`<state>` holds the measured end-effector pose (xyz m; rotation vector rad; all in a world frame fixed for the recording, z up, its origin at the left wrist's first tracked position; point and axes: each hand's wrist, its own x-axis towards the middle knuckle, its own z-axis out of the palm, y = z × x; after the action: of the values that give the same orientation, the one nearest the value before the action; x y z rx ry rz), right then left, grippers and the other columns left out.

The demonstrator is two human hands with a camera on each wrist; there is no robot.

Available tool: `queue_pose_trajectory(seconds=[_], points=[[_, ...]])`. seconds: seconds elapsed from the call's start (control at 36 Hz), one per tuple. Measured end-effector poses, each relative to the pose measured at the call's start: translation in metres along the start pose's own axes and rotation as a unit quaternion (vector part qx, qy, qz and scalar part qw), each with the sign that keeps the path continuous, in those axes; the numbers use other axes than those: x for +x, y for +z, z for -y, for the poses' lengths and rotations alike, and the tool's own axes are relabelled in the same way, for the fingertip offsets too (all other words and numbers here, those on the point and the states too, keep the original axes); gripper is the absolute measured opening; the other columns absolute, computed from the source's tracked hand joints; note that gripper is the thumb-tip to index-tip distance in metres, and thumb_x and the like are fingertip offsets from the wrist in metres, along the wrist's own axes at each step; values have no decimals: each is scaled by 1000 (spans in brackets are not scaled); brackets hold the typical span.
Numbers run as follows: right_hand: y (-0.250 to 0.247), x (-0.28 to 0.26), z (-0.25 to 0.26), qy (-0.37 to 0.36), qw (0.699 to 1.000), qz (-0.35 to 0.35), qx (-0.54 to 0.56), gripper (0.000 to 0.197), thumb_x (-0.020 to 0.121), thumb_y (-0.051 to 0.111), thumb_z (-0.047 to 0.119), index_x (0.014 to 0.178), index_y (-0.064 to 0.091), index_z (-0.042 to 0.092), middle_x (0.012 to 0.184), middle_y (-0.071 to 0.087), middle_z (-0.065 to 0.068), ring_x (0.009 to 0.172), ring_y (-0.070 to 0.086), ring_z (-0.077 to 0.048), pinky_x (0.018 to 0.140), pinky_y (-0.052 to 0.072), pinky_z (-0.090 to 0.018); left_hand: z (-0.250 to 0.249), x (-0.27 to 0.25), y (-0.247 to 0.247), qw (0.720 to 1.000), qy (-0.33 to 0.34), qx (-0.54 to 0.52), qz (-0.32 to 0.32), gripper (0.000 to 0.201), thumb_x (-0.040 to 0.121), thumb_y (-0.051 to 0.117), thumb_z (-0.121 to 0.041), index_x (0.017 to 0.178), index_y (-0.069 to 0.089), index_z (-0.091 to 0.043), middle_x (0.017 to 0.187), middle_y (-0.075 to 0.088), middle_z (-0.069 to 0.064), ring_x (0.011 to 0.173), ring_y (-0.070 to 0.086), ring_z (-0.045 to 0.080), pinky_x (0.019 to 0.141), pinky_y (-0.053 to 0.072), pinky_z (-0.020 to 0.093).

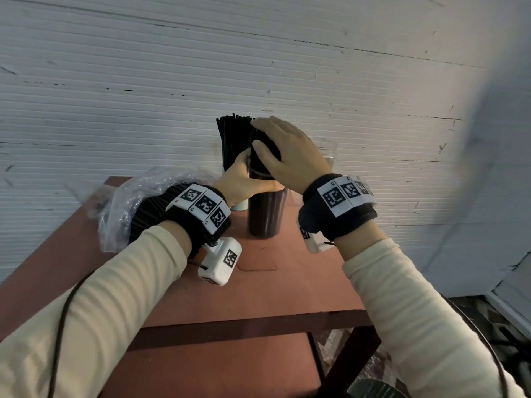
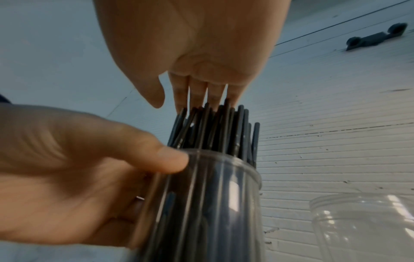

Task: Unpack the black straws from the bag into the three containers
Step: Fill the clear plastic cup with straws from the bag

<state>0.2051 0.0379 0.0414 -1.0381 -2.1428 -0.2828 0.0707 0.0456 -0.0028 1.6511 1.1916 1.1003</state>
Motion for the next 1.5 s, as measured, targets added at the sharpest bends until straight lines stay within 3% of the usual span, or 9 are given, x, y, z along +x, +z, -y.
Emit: queue_pose_trajectory(seconds=[0.08, 0.14, 0.25, 0.39, 0.53, 0.69, 1.03, 1.17, 1.5], points=[[-3, 2, 8, -24, 998, -43, 27, 41, 97, 47, 27, 135, 51, 12, 140, 51, -4, 133, 43, -21, 109, 33, -30, -4, -7, -12, 999, -3, 29, -13, 117, 56, 87, -35, 152, 22, -16, 147, 42, -1, 138, 35, 10, 114, 31, 32], [-5, 3, 17, -42, 994, -85, 50, 35, 95, 51, 23, 127, 56, 9, 129, 56, -5, 121, 51, -23, 102, 39, -28, -5, -13, -24, 998, -6, 44, -46, 98, 71, 80, -22, 151, 24, -18, 147, 42, 2, 139, 34, 15, 113, 32, 34], [3, 7, 35, -61, 985, -141, 76, 17, 89, 56, 14, 100, 65, 5, 99, 60, -6, 93, 56, -22, 83, 45, -27, -8, -27, -58, 986, 62, 89, -125, 44, 83, 58, -4, 119, 56, -28, 118, 62, -2, 112, 59, 12, 99, 48, 33], [28, 7, 60, -49, 986, -76, 137, 11, 87, 55, 12, 85, 64, 6, 82, 59, -3, 74, 52, -15, 70, 47, -29, -10, -51, -99, 965, 94, 126, -209, 34, 78, 52, -3, 93, 66, -31, 98, 69, -9, 74, 61, 6, 76, 45, 22], [62, 7, 78, 15, 977, 179, 111, 24, 94, 54, 29, 105, 68, 13, 99, 66, -3, 90, 59, -19, 80, 47, -30, 6, -71, -136, 952, 65, 203, -221, 27, 81, 60, -11, 96, 67, -32, 106, 66, -8, 91, 64, 17, 83, 51, 31], [96, 11, 102, 15, 922, 386, 28, 46, 99, 44, 43, 130, 56, 12, 127, 61, -7, 116, 55, -25, 98, 42, -35, 26, -81, -153, 951, -52, 294, -82, 41, 88, 62, -11, 124, 60, -30, 143, 48, 6, 135, 43, 21, 99, 38, 32], [134, 18, 115, 16, 914, 404, 29, 56, 95, 56, 31, 146, 34, 28, 133, 56, -10, 119, 54, -29, 95, 39, -31, 31, -81, -159, 953, -11, 275, -124, 48, 83, 59, 2, 108, 66, -38, 127, 60, 0, 115, 56, 15, 84, 43, 26], [134, 20, 117, 1, 910, 415, 16, 49, 94, 54, 22, 141, 43, 31, 125, 54, -14, 115, 51, -30, 93, 37, -34, 30, -82, -160, 956, -12, 259, -141, 50, 84, 54, 5, 112, 66, -35, 115, 58, -1, 99, 57, 14, 56, 37, 18], [127, 24, 113, 5, 927, 371, 54, 41, 87, 62, 14, 126, 61, 27, 125, 60, -3, 117, 53, -21, 93, 38, -25, 33, -82, -162, 958, -10, 248, -147, 46, 85, 57, 4, 113, 66, -31, 115, 52, -5, 98, 51, 10, 68, 42, 21]])
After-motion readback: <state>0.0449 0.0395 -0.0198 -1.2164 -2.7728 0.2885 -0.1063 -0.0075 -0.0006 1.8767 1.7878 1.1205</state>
